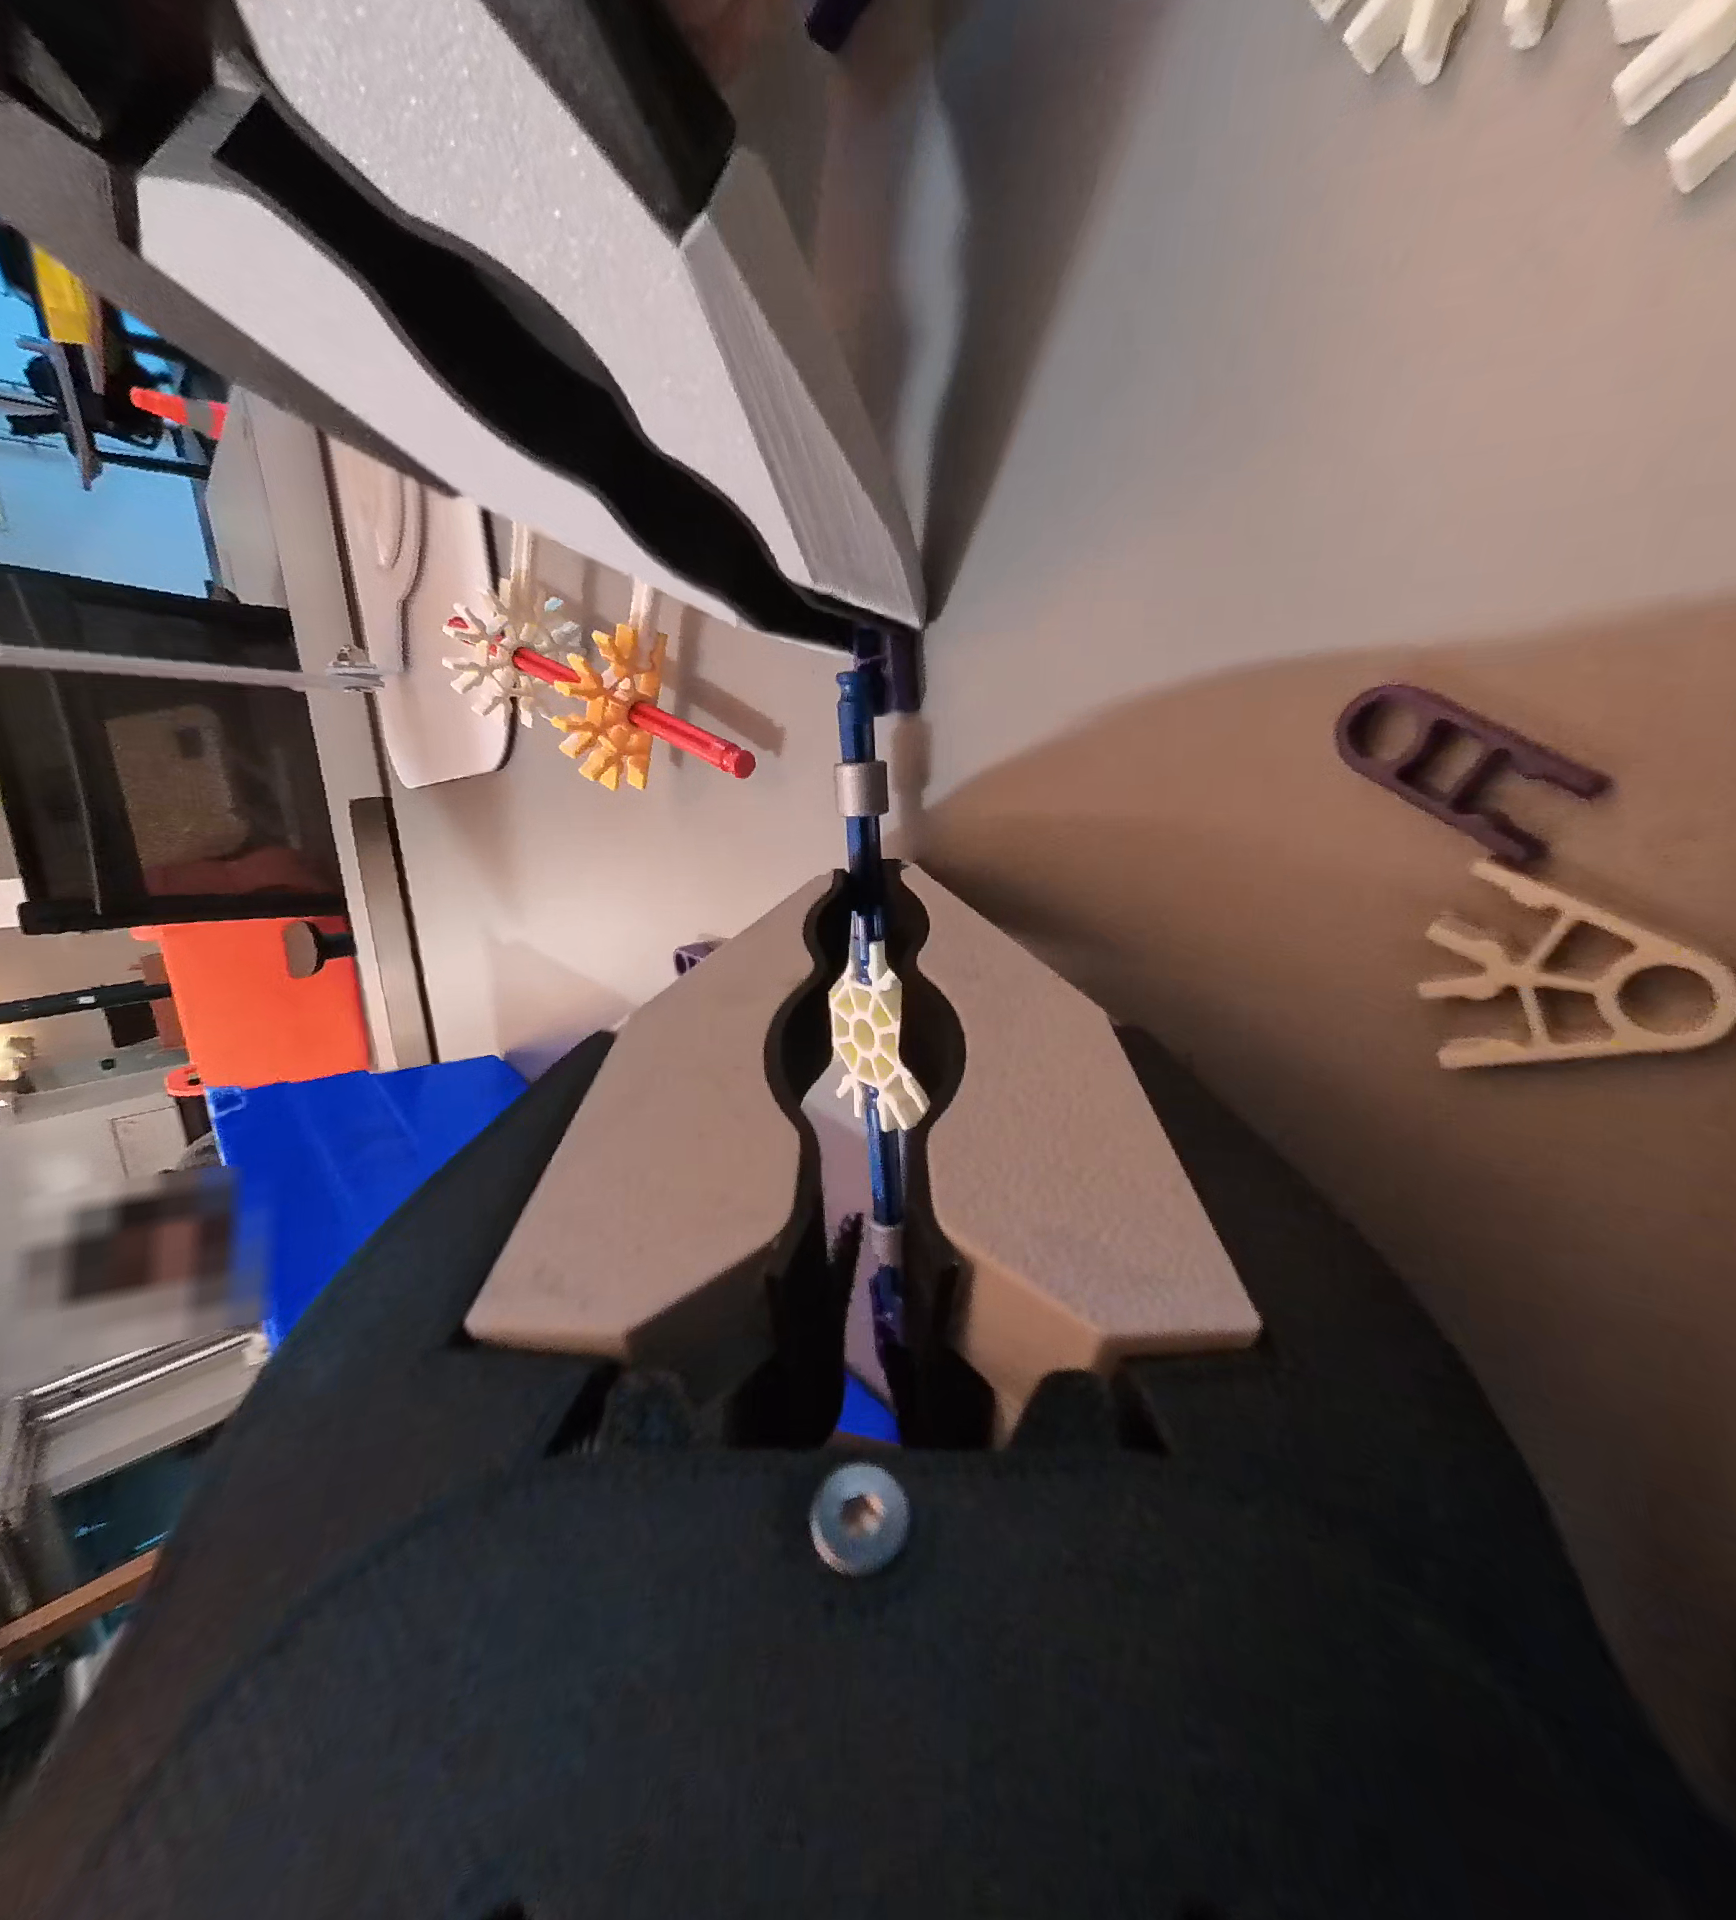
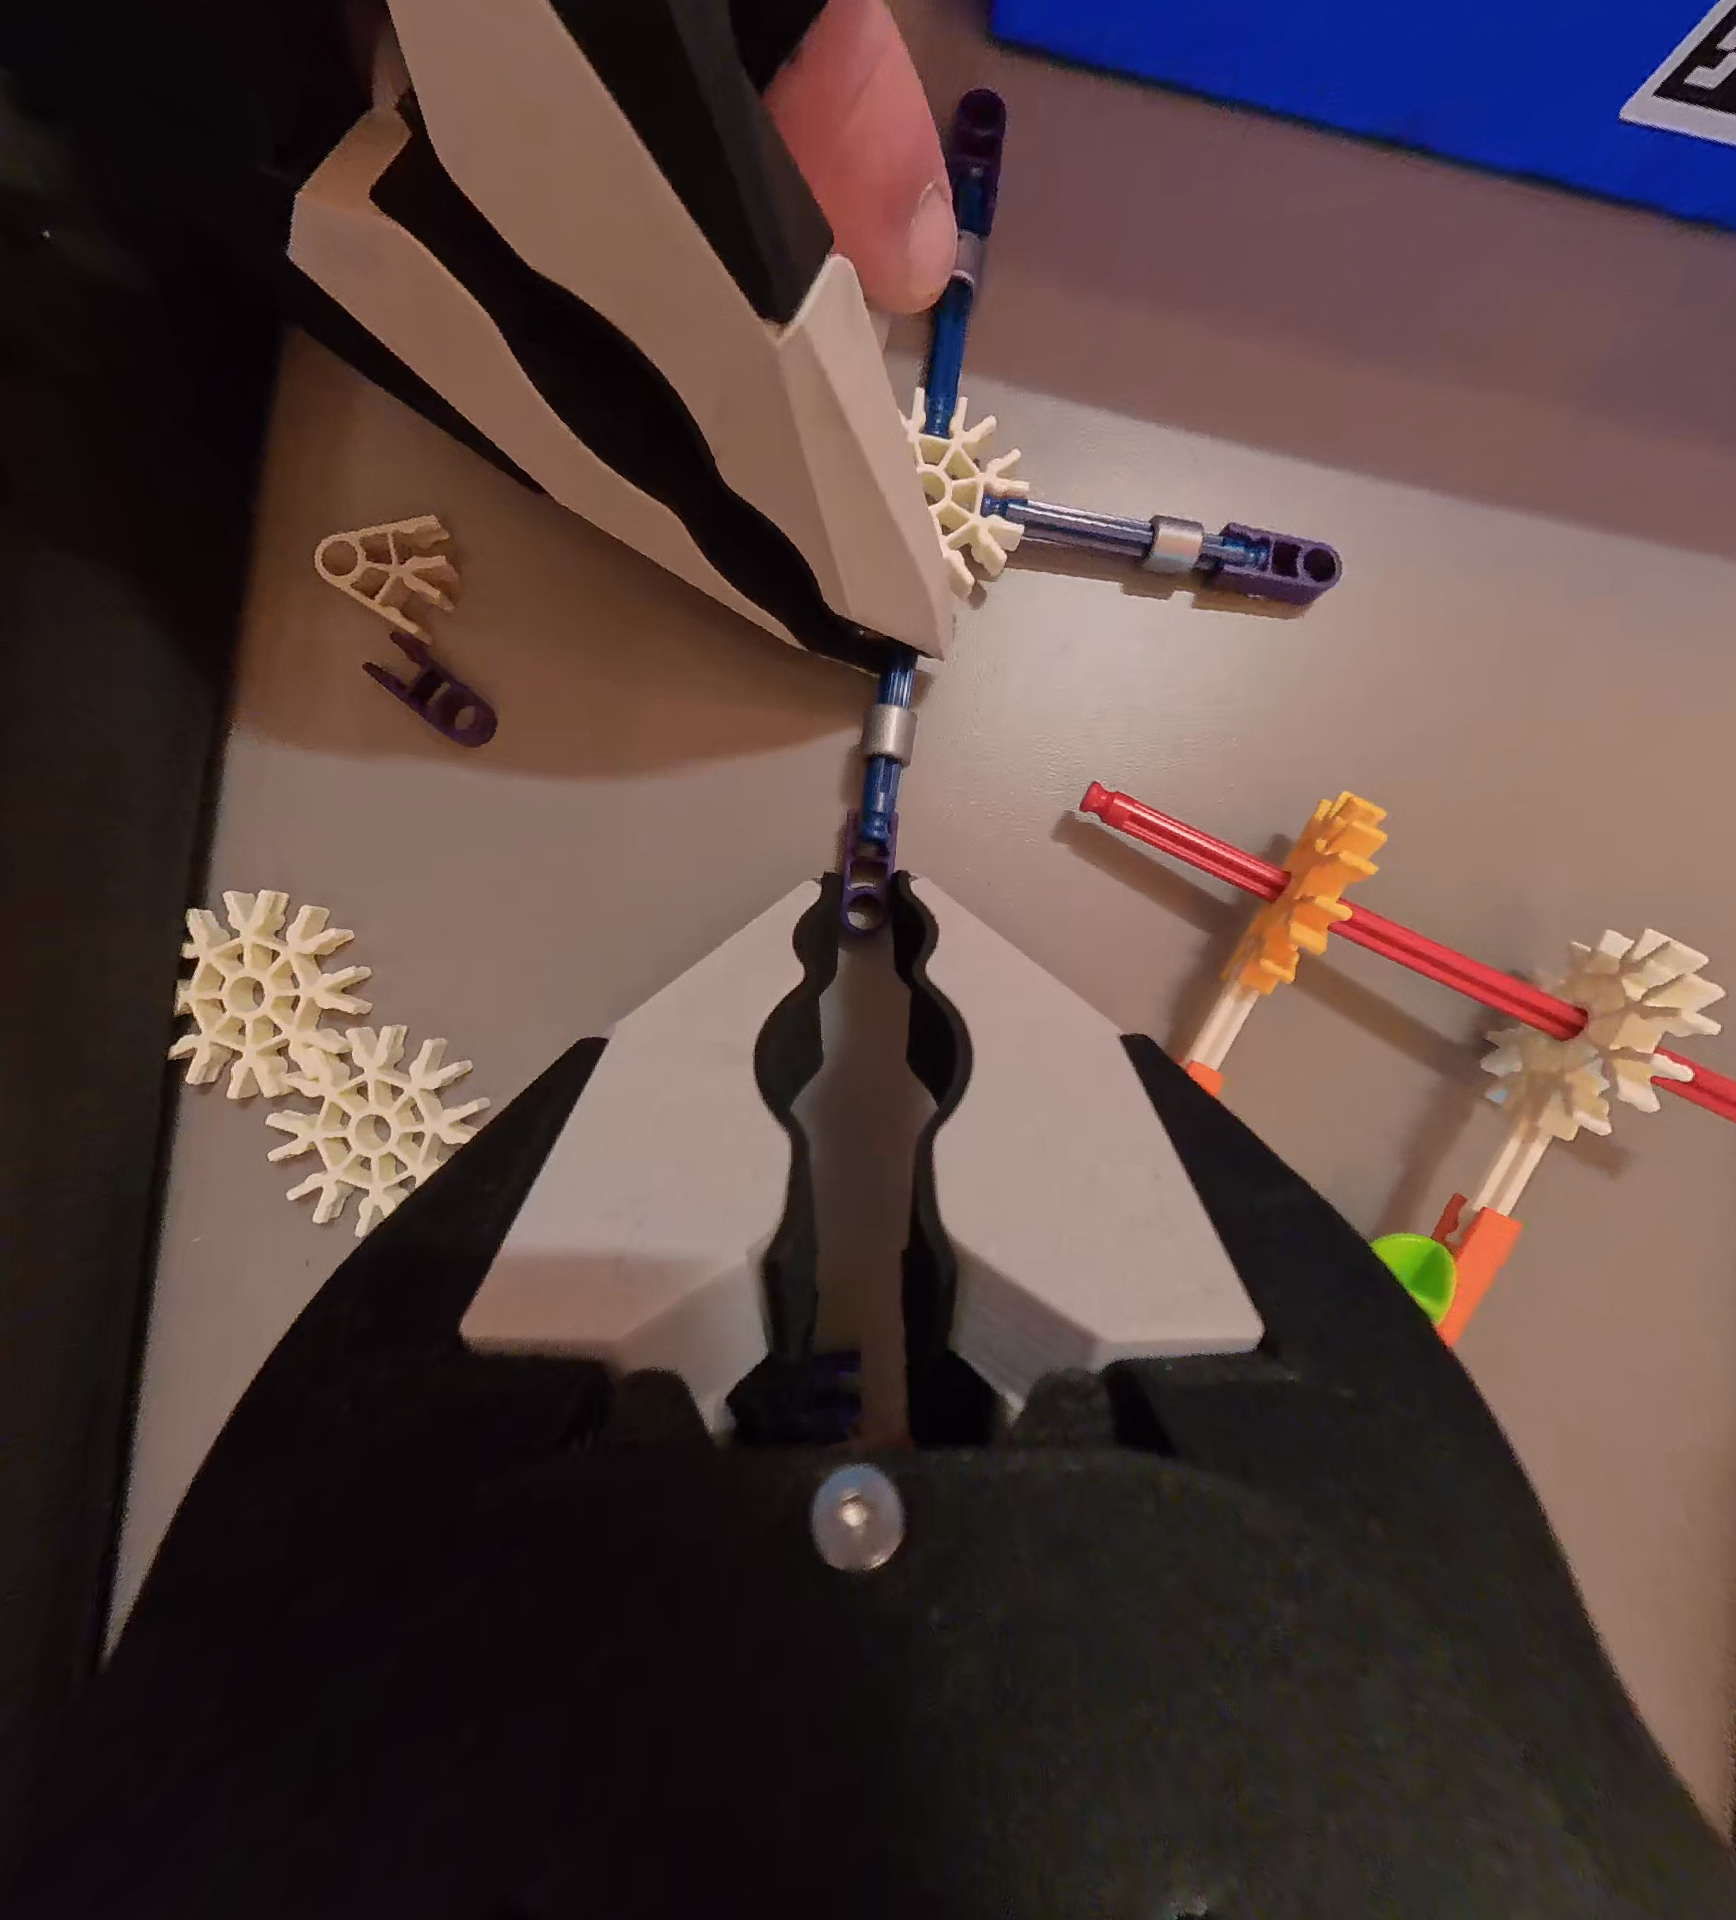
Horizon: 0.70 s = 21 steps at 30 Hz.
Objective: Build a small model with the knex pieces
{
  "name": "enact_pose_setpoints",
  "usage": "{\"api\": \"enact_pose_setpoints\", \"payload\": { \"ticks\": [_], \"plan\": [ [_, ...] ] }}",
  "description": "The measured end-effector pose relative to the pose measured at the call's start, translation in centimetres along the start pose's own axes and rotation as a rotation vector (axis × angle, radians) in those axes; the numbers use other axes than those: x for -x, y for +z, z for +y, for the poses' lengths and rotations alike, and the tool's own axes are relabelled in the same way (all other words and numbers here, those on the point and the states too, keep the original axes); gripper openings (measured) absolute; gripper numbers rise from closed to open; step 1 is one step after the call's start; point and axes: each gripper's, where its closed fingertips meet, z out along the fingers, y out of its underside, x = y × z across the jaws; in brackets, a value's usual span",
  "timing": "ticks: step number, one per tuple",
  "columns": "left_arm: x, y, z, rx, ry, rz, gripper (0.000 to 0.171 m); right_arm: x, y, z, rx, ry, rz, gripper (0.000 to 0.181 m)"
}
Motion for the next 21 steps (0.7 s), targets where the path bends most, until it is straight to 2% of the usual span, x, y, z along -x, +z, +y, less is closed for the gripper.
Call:
{"api": "enact_pose_setpoints", "payload": {
  "ticks": [10,14,21],
  "plan": [
    [0.0,0.1,-0.1,0.110,0.135,-0.028,0.004,-0.1,-0.6,-0.4,-0.011,0.003,0.027,0.018],
    [0.0,0.2,-0.1,0.137,0.182,-0.023,0.003,-0.3,-1.2,-1.5,-0.057,-0.016,0.065,0.002],
    [0.2,0.4,-0.3,0.177,0.253,-0.041,0.003,-0.5,-0.1,-0.6,0.015,-0.015,0.084,0.000]
  ]
}}
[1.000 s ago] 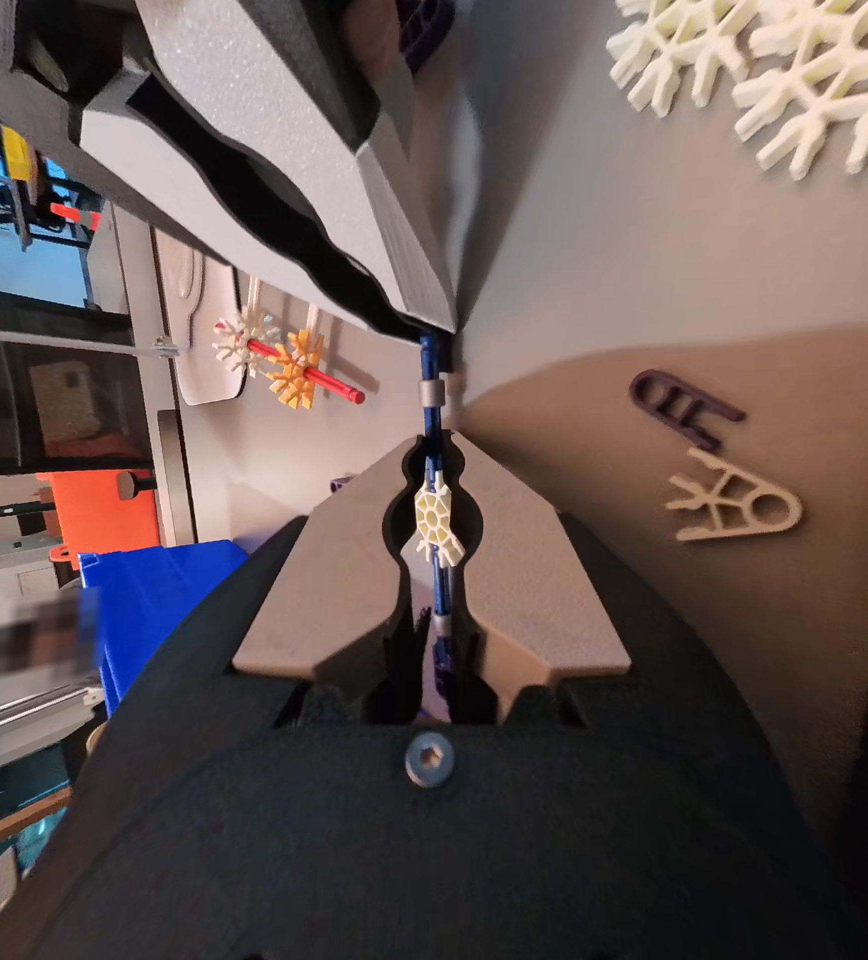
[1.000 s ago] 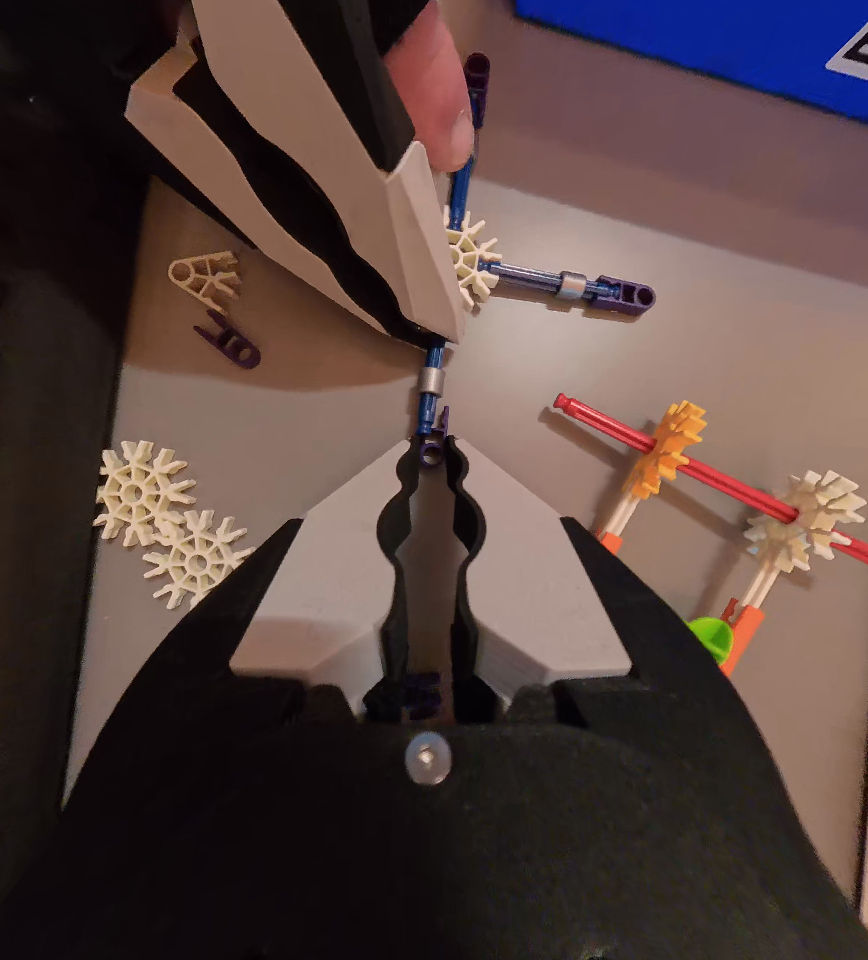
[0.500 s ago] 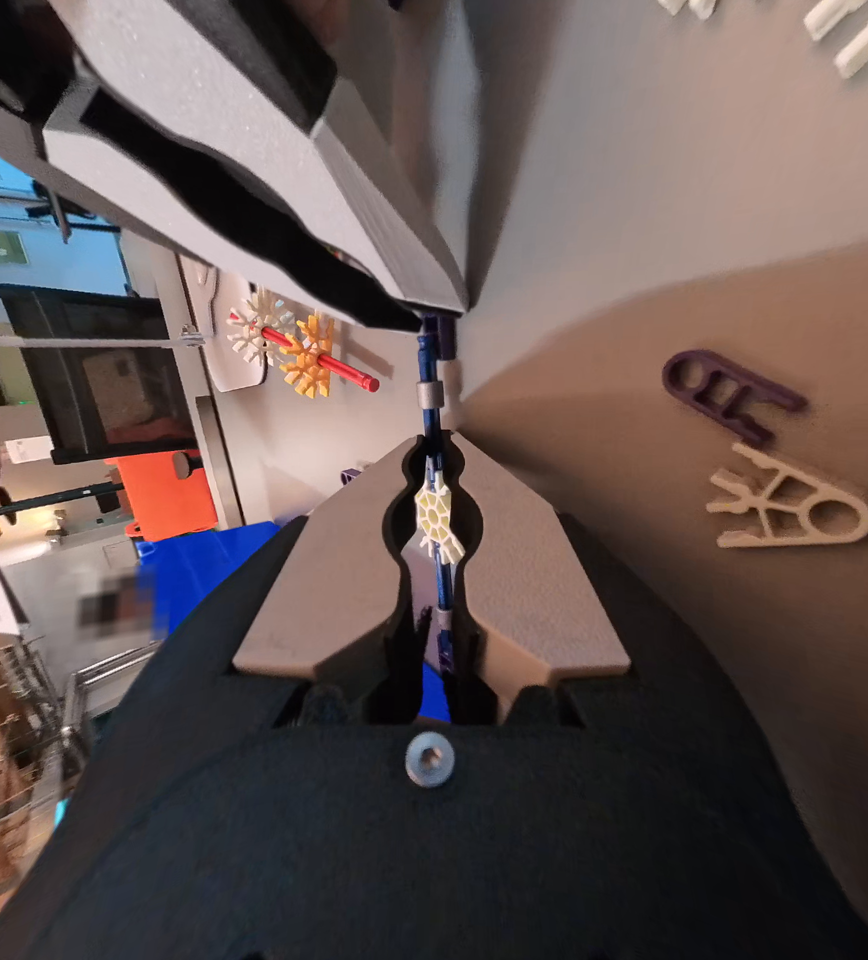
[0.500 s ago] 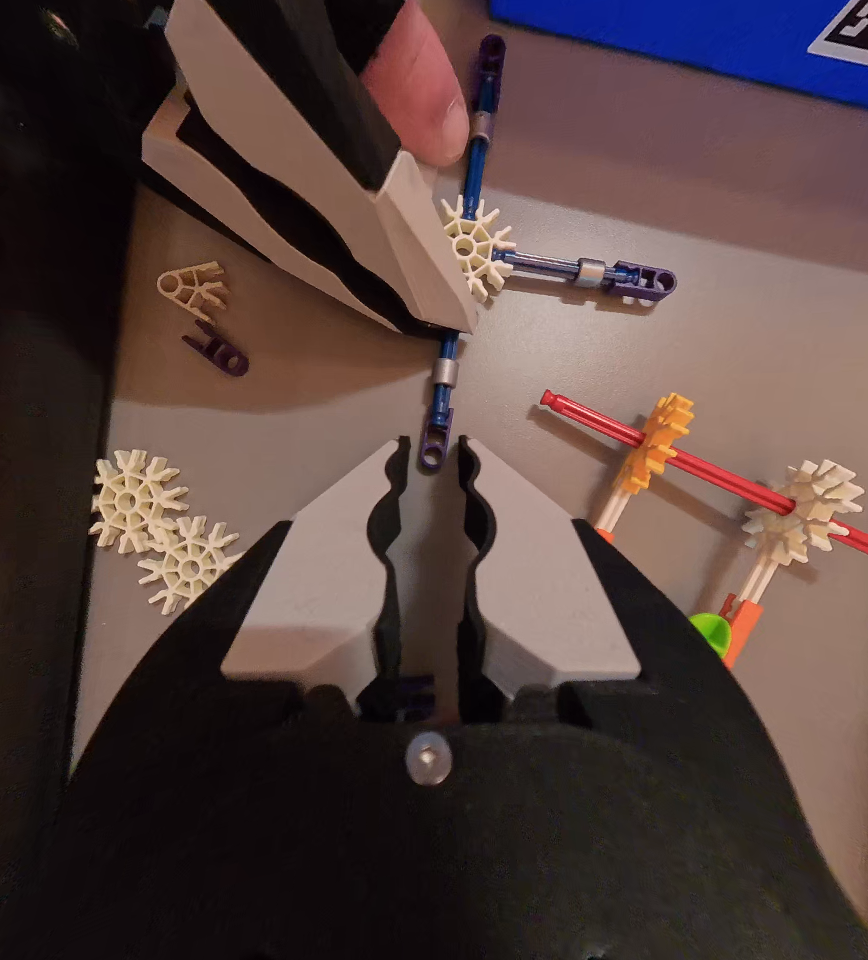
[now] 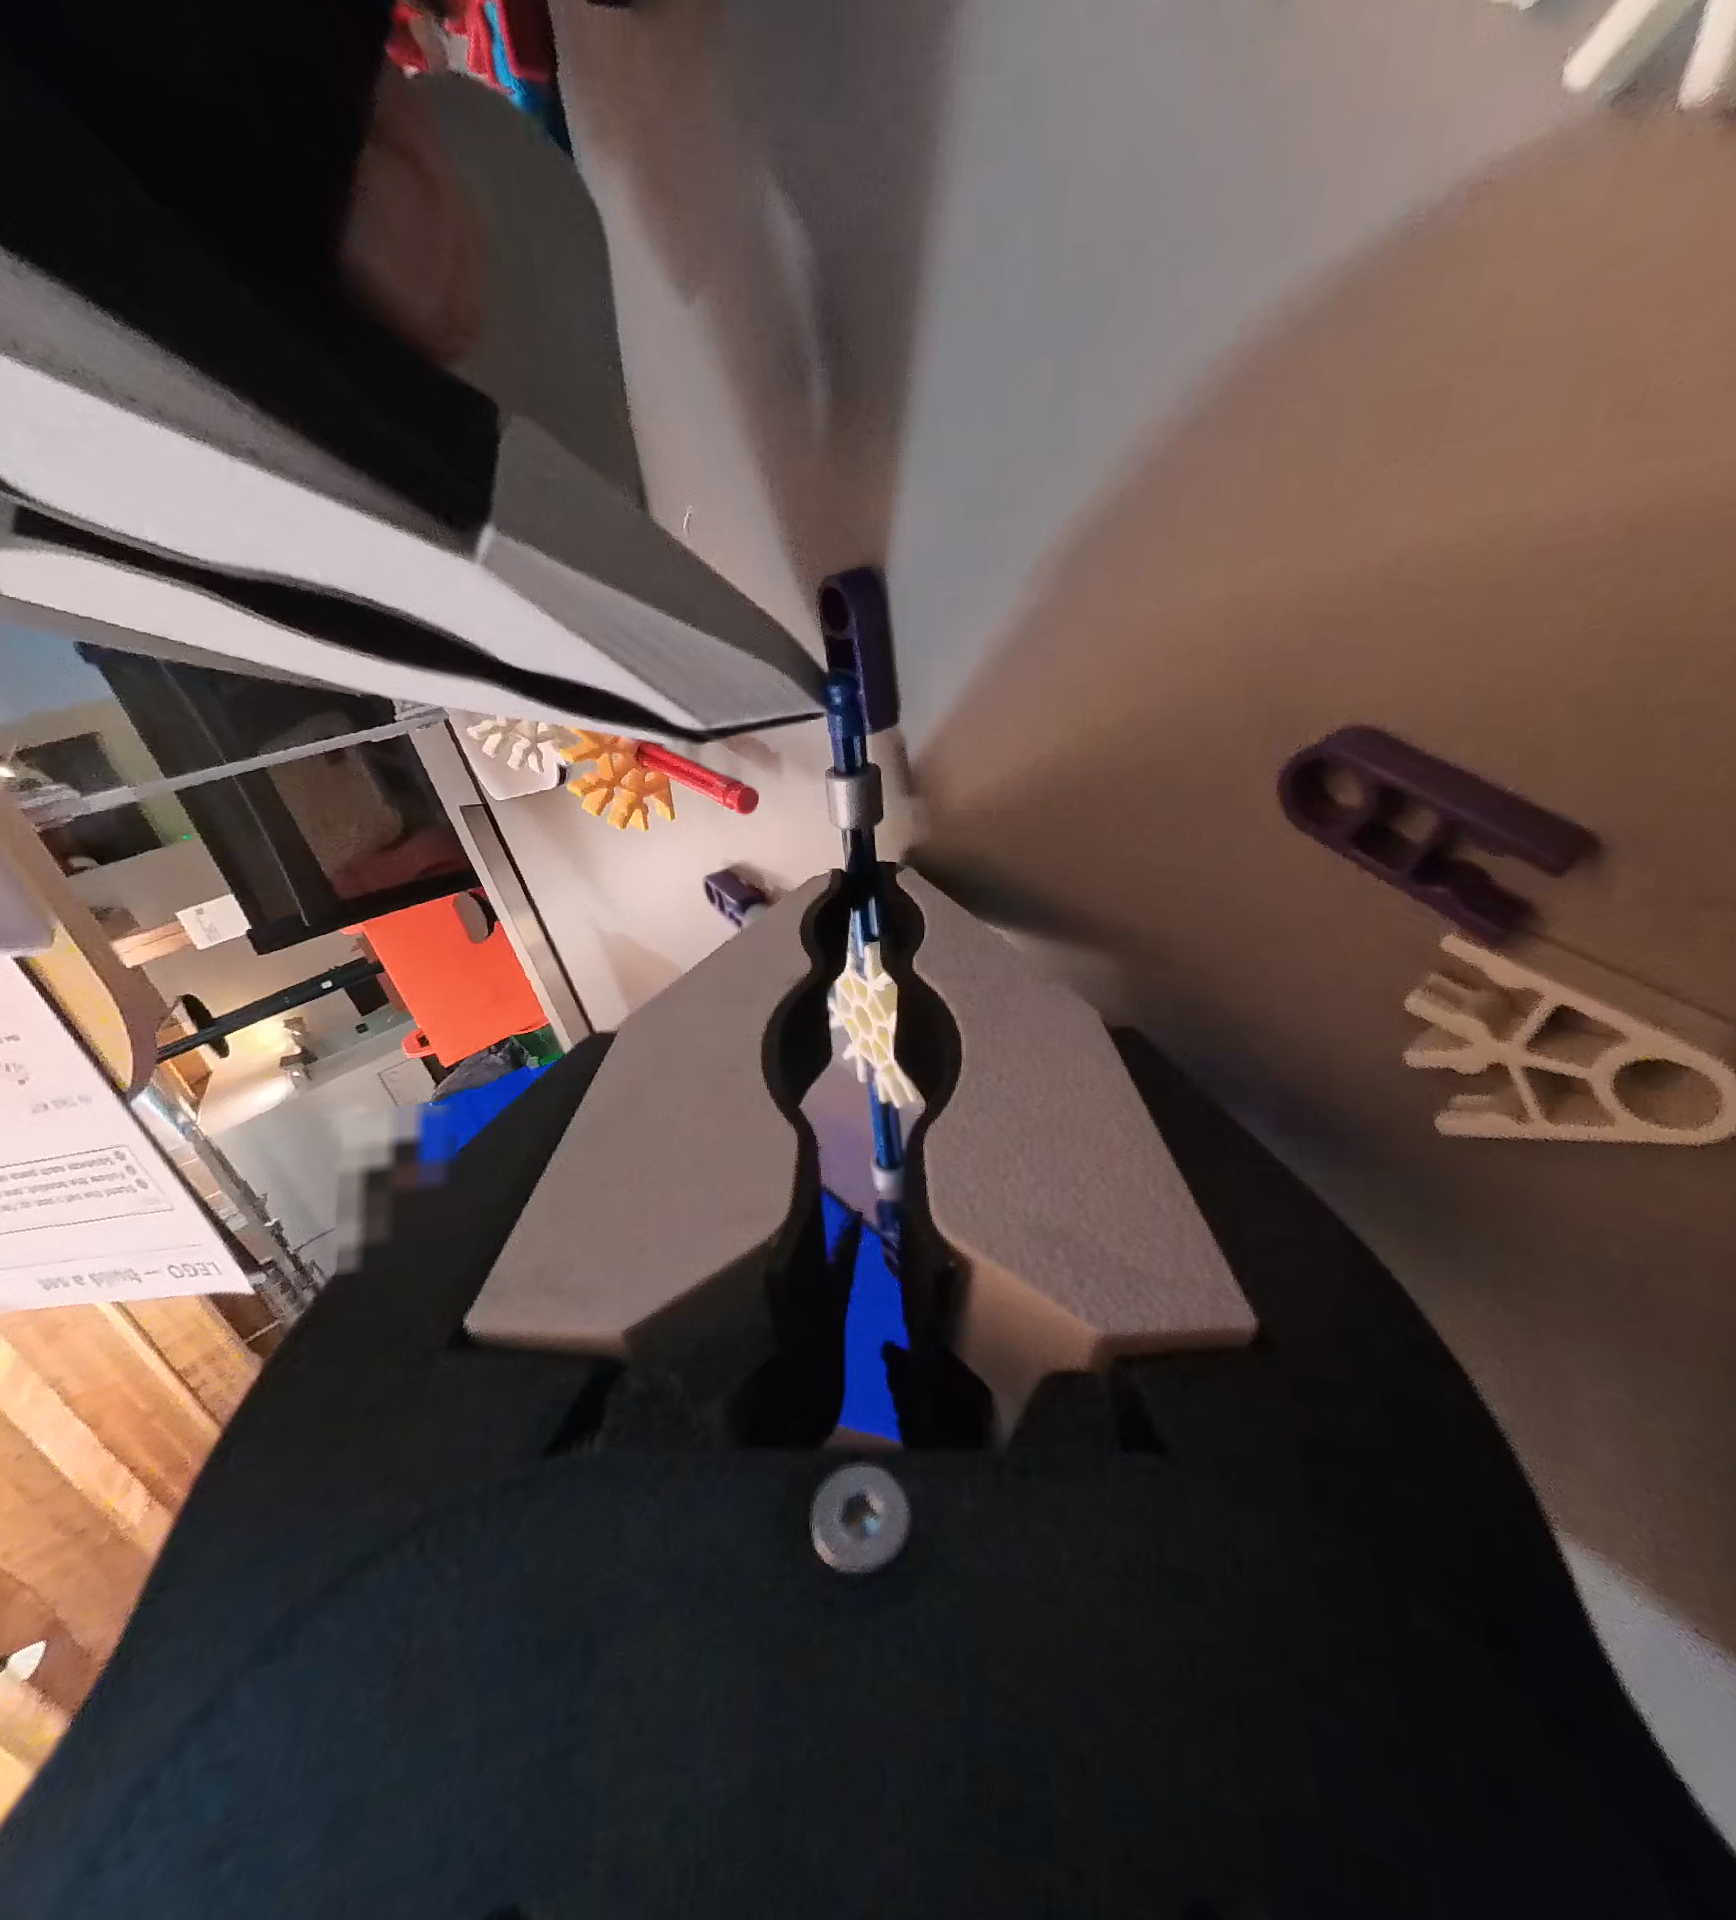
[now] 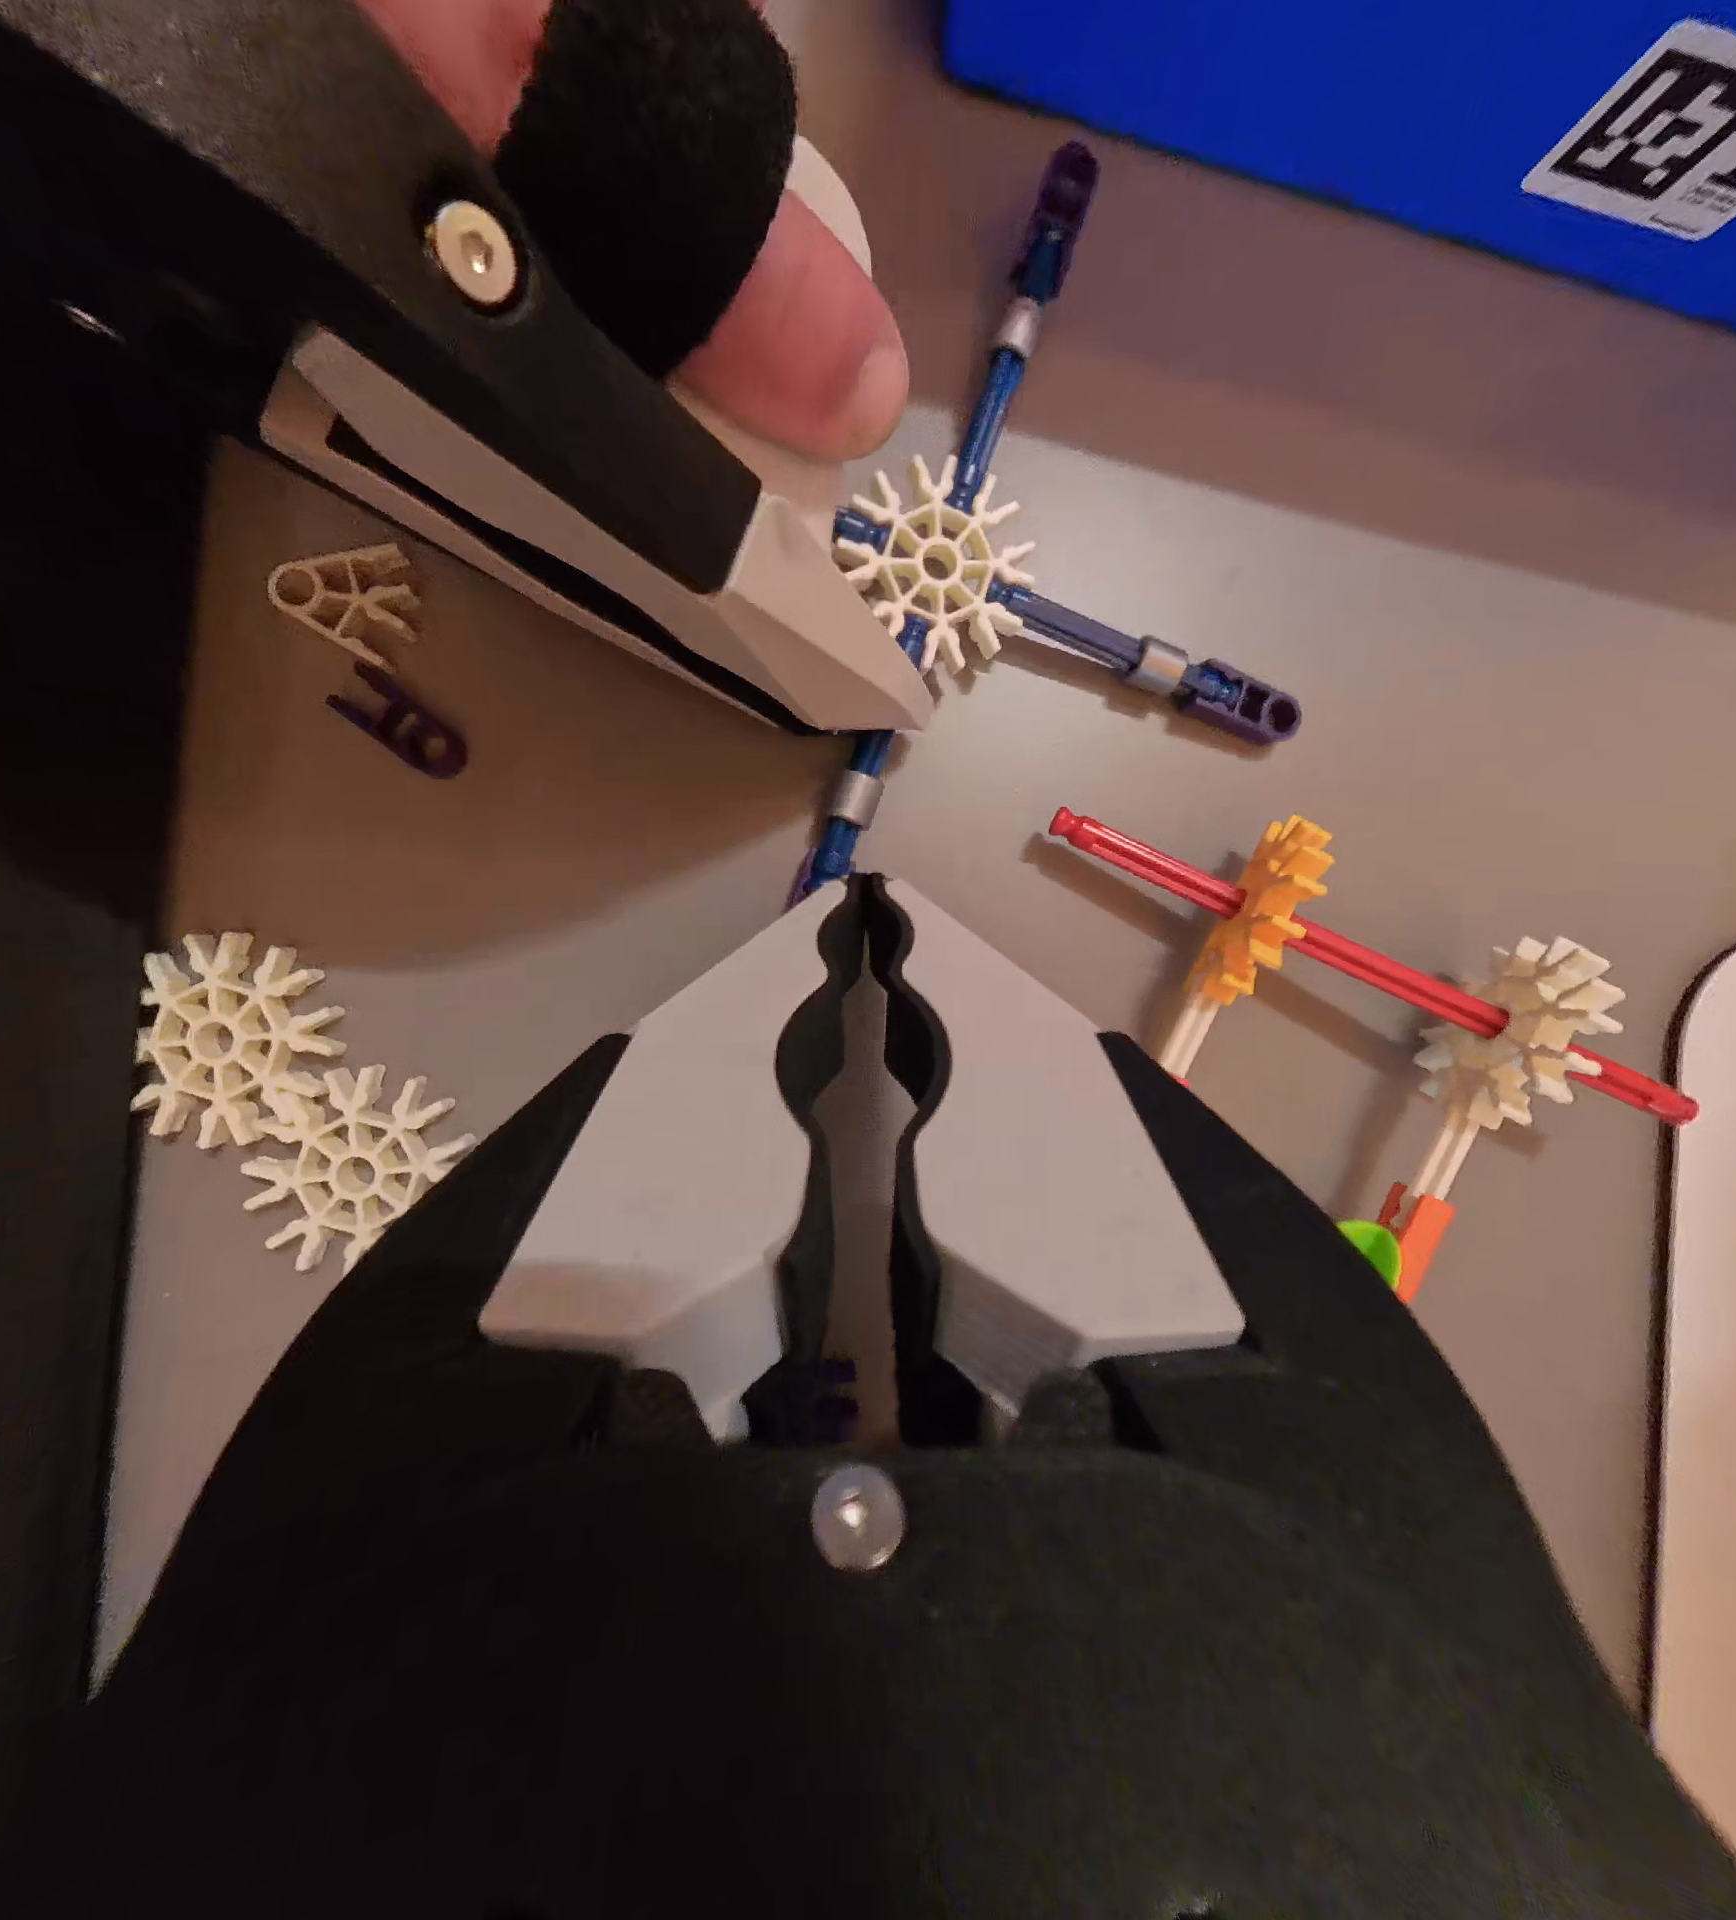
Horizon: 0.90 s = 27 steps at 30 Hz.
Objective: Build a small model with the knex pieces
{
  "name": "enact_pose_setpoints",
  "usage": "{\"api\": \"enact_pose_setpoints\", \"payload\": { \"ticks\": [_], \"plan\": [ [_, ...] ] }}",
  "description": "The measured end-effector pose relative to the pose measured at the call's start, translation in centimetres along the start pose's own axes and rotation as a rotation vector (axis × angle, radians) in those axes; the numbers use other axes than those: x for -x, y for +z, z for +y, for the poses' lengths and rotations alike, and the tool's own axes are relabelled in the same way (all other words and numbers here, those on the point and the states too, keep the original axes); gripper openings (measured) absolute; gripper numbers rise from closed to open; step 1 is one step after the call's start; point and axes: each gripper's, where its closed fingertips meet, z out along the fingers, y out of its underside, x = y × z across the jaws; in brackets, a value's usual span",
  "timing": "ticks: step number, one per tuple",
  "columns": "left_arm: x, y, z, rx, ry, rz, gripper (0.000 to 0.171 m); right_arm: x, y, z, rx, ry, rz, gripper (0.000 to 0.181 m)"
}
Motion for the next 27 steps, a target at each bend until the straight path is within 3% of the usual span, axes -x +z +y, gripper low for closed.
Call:
{"api": "enact_pose_setpoints", "payload": {
  "ticks": [20,27],
  "plan": [
    [0.08,0.06,-0.20,0.043,0.090,-0.019,0.002,0.86,-0.07,-0.07,0.034,0.173,-0.072,0.001],
    [0.06,0.08,-0.25,0.054,0.132,-0.008,0.001,0.94,-0.05,0.17,0.033,0.308,-0.230,0.004]
  ]
}}
